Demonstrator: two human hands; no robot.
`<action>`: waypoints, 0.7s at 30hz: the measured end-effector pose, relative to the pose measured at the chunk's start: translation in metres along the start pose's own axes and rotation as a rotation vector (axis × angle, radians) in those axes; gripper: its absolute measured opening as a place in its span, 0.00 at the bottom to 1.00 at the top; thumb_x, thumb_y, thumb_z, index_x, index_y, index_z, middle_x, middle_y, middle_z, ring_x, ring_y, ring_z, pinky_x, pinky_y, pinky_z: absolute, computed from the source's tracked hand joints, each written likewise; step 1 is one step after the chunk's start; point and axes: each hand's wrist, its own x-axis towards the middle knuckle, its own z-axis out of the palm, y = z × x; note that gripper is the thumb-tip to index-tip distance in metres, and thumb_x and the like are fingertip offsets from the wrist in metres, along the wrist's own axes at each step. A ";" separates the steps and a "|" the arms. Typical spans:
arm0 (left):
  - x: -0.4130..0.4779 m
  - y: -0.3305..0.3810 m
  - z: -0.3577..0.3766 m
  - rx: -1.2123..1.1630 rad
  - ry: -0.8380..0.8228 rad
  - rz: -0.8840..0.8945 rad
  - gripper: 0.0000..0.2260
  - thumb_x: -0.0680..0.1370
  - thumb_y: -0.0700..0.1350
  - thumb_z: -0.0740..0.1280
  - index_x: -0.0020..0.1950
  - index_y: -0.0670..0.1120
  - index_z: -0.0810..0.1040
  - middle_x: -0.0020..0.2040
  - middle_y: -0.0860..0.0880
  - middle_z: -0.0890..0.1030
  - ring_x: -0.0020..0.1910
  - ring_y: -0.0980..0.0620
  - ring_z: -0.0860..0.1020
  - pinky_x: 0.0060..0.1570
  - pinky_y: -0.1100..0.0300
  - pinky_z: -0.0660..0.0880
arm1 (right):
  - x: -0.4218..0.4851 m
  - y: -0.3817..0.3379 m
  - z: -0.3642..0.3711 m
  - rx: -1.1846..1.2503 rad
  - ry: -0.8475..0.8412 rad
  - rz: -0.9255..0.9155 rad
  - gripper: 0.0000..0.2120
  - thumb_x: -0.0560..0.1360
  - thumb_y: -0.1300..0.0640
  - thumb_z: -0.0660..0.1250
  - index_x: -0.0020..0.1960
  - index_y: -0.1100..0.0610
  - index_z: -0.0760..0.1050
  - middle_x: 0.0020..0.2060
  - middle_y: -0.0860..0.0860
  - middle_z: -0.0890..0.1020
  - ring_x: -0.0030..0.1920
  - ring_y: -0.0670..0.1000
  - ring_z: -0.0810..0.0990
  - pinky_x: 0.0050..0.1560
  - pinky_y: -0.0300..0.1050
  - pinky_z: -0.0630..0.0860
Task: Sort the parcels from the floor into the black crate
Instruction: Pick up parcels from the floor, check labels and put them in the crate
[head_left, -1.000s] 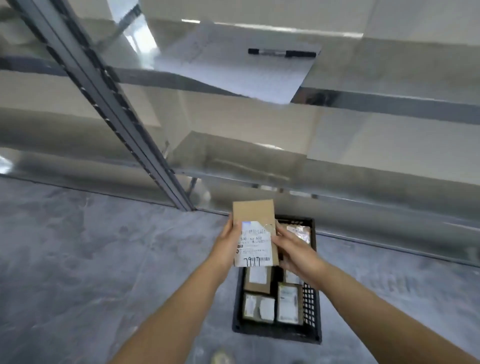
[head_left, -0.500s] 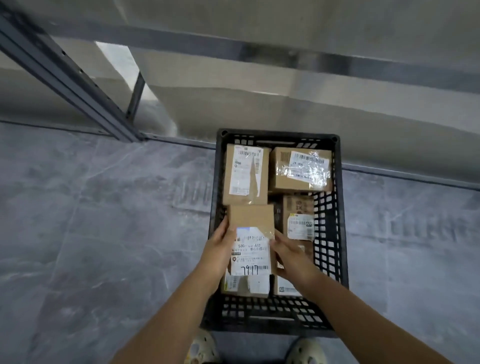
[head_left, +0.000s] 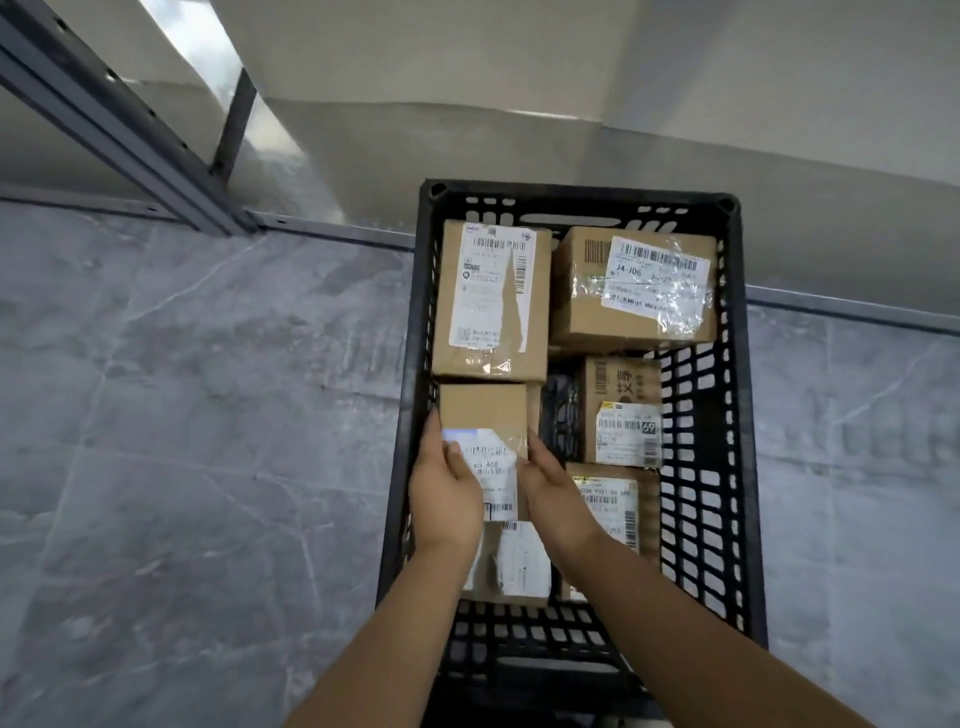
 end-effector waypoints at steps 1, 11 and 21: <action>-0.007 0.001 -0.003 0.029 0.011 0.047 0.21 0.82 0.42 0.54 0.75 0.49 0.61 0.68 0.47 0.73 0.63 0.48 0.74 0.60 0.58 0.72 | -0.003 -0.003 -0.001 -0.003 -0.011 0.022 0.22 0.81 0.50 0.54 0.73 0.38 0.59 0.69 0.45 0.71 0.68 0.50 0.70 0.71 0.53 0.64; -0.095 0.074 -0.075 -0.084 -0.212 -0.117 0.20 0.81 0.42 0.59 0.73 0.49 0.66 0.70 0.49 0.71 0.67 0.51 0.70 0.67 0.57 0.66 | -0.130 -0.069 -0.049 -0.056 0.036 0.177 0.25 0.80 0.45 0.53 0.76 0.40 0.51 0.77 0.46 0.52 0.76 0.53 0.53 0.73 0.54 0.53; -0.228 0.334 -0.208 0.184 -0.635 0.033 0.25 0.78 0.57 0.60 0.74 0.54 0.62 0.73 0.51 0.65 0.70 0.49 0.66 0.64 0.56 0.62 | -0.376 -0.252 -0.132 -0.061 0.128 -0.025 0.25 0.80 0.46 0.54 0.76 0.46 0.54 0.75 0.48 0.60 0.74 0.50 0.60 0.72 0.47 0.58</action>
